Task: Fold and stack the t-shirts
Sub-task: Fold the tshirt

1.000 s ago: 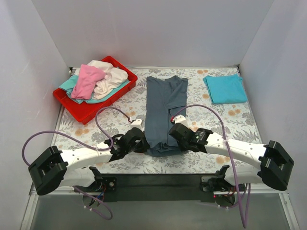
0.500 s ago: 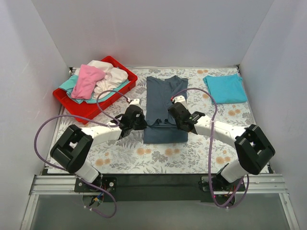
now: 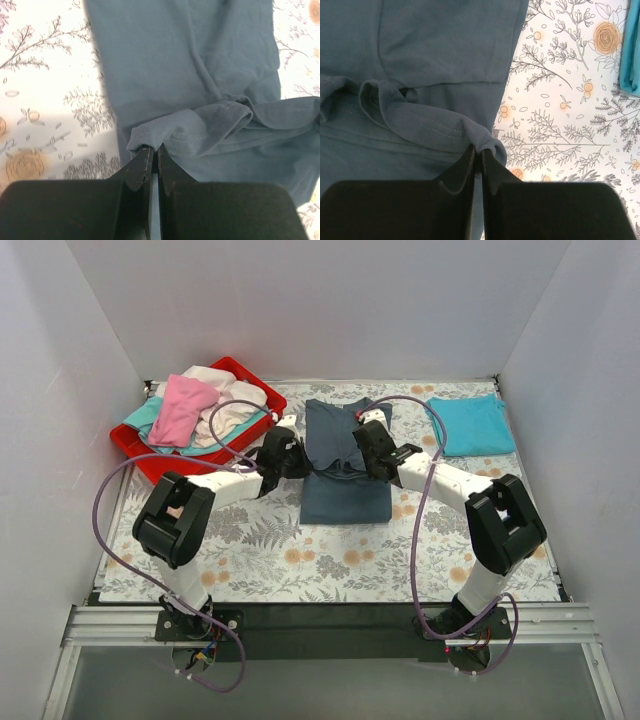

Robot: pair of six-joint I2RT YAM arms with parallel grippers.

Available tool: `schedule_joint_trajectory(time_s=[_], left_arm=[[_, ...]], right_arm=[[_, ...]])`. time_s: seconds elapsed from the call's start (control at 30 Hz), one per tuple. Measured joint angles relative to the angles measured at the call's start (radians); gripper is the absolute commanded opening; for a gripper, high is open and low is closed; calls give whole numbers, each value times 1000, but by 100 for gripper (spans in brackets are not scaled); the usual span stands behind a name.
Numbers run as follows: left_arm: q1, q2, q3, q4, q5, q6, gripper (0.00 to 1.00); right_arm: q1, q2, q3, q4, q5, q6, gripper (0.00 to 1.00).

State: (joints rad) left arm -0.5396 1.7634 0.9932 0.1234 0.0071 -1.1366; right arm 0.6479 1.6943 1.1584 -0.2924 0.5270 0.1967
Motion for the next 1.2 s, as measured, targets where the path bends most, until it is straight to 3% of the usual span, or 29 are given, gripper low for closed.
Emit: schedule_joint_trajectory(time_s=[0.23,0.27,0.3,0.33,0.37,0.4,0.53,0.8,1.07,1.2], left_arm=[[36,111,83,-7,43,26,0],[40,129,101,-14,45,29,2],[44,143,117,-21,44,31,17],[47,150,130,-29,41,37,25],[50,153,133,-34,39,37,34],[52,153,140,-42,34,41,50],[53,141,172,-58,-11,59,70],[46,-45,66,-13,-47,47,71],[-23,-93,-112,109,47,-27,71],[-76,-65,-128,164,73,-50,71]], right_arm=[[-48,93,48,6,-34,-25,1],[-53,108,56,6,-37,-26,10],[-58,122,62,6,-40,-26,18],[-61,131,65,7,-40,-30,35],[-64,137,66,5,-40,-35,41],[-67,137,67,3,-41,-43,45],[-71,98,69,3,-47,-50,52],[-71,-63,40,63,-197,-71,51],[-71,-3,36,91,-382,-72,50],[-70,45,37,94,-439,-69,49]])
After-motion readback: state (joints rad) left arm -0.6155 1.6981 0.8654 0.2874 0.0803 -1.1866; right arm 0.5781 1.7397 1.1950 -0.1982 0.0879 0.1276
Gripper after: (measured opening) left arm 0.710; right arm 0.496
